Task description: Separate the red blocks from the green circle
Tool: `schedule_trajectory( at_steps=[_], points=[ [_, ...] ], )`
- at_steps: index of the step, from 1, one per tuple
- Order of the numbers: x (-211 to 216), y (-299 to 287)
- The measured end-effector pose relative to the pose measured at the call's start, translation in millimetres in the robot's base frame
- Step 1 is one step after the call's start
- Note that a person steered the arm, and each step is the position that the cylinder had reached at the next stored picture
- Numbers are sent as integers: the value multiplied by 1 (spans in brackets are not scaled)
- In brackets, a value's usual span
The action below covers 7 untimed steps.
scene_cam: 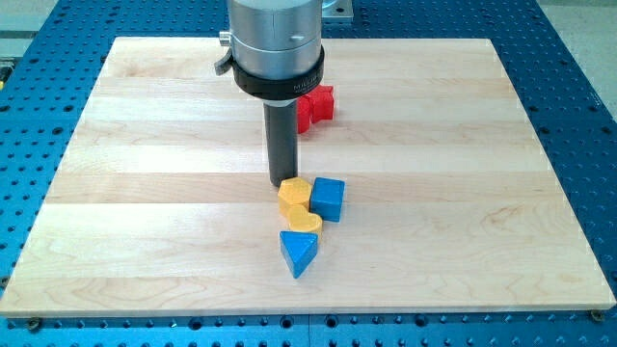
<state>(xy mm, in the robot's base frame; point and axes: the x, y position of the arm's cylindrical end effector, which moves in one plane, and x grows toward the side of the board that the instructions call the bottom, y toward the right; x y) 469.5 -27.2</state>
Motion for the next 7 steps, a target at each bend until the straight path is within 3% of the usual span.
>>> schedule_trajectory(
  at_steps=[7],
  points=[
    [-24, -1]
  ],
)
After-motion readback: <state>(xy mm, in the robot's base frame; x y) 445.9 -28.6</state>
